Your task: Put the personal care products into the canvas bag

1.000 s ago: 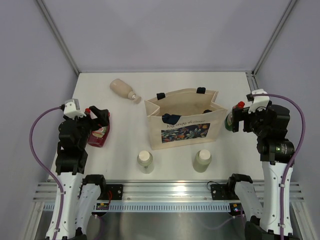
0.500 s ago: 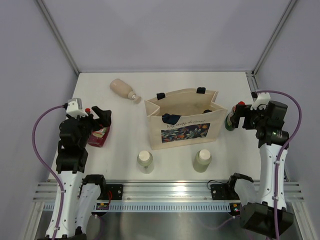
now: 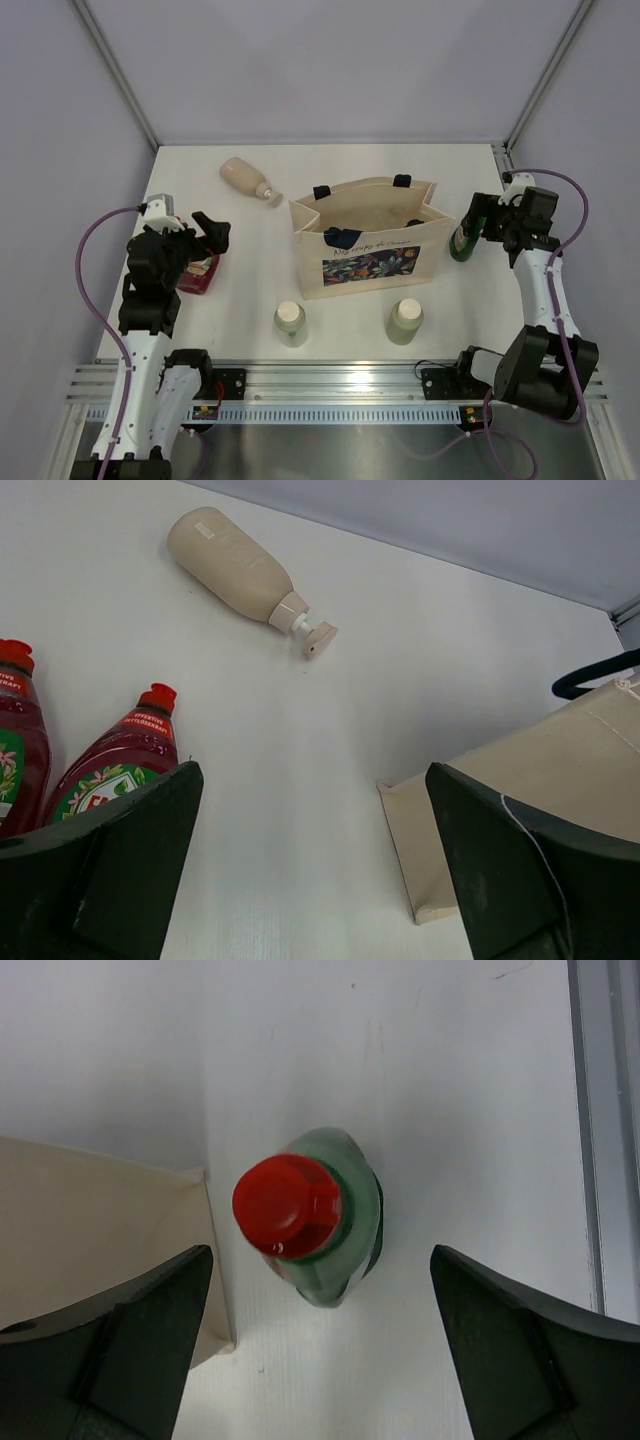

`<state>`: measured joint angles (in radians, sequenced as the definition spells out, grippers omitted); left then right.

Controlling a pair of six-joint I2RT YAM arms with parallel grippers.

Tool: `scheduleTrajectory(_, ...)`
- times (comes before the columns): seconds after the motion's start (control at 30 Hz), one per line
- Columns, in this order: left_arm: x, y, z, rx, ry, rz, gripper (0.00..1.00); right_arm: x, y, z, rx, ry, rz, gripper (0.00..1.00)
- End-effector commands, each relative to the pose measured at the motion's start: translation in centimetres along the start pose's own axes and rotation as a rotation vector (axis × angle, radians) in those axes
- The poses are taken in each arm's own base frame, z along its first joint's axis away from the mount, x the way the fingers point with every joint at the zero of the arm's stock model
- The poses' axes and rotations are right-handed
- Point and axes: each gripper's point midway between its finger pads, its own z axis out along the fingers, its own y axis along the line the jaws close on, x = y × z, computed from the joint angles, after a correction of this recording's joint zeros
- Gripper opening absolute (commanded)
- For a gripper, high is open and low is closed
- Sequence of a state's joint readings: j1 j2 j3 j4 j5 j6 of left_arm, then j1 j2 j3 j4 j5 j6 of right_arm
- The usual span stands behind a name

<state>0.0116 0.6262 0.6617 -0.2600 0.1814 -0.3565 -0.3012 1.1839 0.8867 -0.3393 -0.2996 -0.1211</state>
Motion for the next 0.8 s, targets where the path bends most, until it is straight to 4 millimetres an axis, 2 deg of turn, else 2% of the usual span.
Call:
scheduleTrajectory(0.0,-1.3,-1.1,0.4,0.056,-0.049,0.009,0.99,-2.4,-0.3,1.6,-0.015,-0.093,-0.011,0.98)
scheduleTrajectory(0.2,-1.1,-1.1,0.8,0.061,-0.038,-0.004,0.99,-2.0,-0.1,4.0,-0.069,-0.072,0.002,0.88)
scheduleTrajectory(0.3,-1.2,-1.2,0.9,0.063,-0.039,-0.002,0.99,-1.9,-0.1,4.6,-0.077,-0.058,-0.002,0.76)
scheduleTrajectory(0.33,-1.3,-1.1,0.9,0.060,-0.040,0.001,0.99,-2.0,0.0,4.6,-0.084,-0.063,-0.008,0.69)
scheduleTrajectory(0.43,-1.4,-1.2,0.9,0.060,-0.044,0.000,0.99,-2.5,0.3,4.0,-0.094,-0.092,-0.028,0.57)
scheduleTrajectory(0.53,-1.4,-1.2,1.0,0.065,-0.045,-0.004,0.99,-2.9,0.3,3.4,-0.090,-0.109,-0.045,0.39)
scheduleTrajectory(0.57,-1.4,-1.3,1.1,0.070,-0.044,-0.005,0.99,-3.2,0.4,3.3,-0.090,-0.113,-0.048,0.29)
scheduleTrajectory(0.6,-1.3,-1.3,1.2,0.073,-0.043,-0.007,0.99,-3.4,0.4,3.0,-0.091,-0.118,-0.051,0.25)
scheduleTrajectory(0.67,-1.4,-1.9,1.3,0.103,-0.041,-0.007,0.99,-4.9,0.7,2.0,-0.092,-0.154,-0.061,0.16)
scheduleTrajectory(0.7,-1.4,-2.0,1.3,0.113,-0.040,-0.006,0.99,-5.7,0.9,1.5,-0.096,-0.171,-0.059,0.08)
scheduleTrajectory(0.77,-1.3,-2.4,1.3,0.136,-0.031,-0.002,0.99,-7.3,1.5,0.0,-0.107,-0.217,-0.060,0.01)
